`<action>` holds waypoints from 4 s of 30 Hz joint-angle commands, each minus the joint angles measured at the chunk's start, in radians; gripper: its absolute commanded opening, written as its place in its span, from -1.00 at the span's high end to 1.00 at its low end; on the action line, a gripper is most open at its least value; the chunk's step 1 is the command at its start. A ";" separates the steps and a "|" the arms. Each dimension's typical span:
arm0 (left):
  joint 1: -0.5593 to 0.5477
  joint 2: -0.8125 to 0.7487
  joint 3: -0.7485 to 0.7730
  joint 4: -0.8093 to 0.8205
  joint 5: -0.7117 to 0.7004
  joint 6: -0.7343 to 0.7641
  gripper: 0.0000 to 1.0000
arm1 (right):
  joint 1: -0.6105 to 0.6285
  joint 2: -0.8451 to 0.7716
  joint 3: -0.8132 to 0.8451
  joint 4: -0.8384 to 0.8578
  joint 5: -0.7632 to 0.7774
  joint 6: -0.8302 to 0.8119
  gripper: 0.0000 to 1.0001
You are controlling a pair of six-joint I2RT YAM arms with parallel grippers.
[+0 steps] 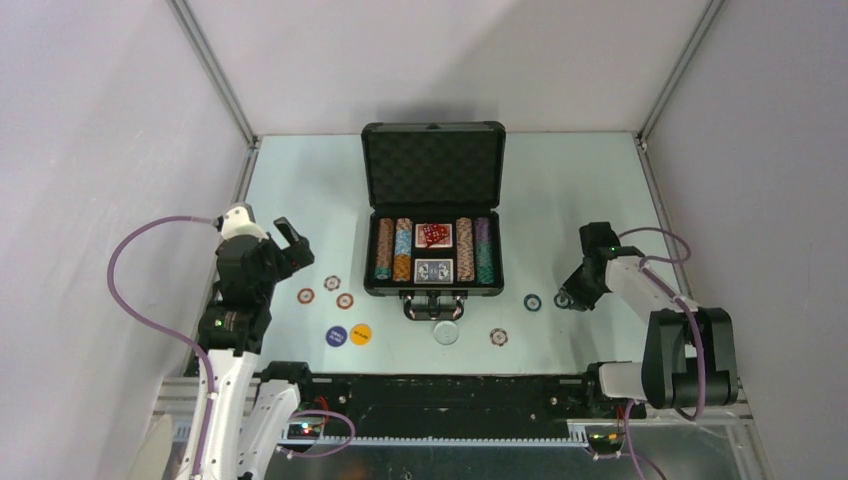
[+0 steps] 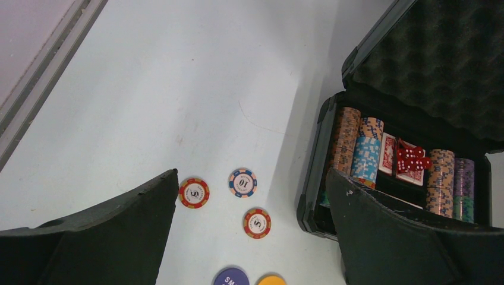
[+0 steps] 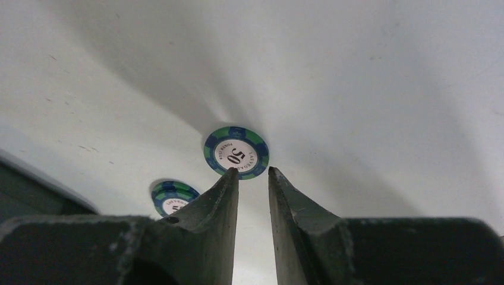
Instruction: Pack up texas hold em set
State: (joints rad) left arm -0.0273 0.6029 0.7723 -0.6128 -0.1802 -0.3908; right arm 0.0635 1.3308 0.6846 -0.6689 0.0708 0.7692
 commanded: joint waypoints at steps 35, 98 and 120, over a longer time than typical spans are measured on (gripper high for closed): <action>0.007 -0.002 0.004 0.022 -0.008 0.026 -0.97 | -0.091 0.166 0.107 0.039 -0.022 -0.112 0.35; 0.007 -0.003 0.002 0.022 -0.007 0.026 -0.97 | -0.008 0.034 0.008 0.080 -0.059 -0.107 0.38; 0.007 -0.006 0.001 0.022 -0.006 0.027 -0.97 | 0.146 0.033 -0.060 0.055 -0.028 -0.029 0.37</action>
State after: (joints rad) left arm -0.0273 0.6029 0.7723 -0.6121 -0.1799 -0.3836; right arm 0.1883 1.3678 0.6765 -0.5697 0.0181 0.7120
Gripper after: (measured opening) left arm 0.985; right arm 0.315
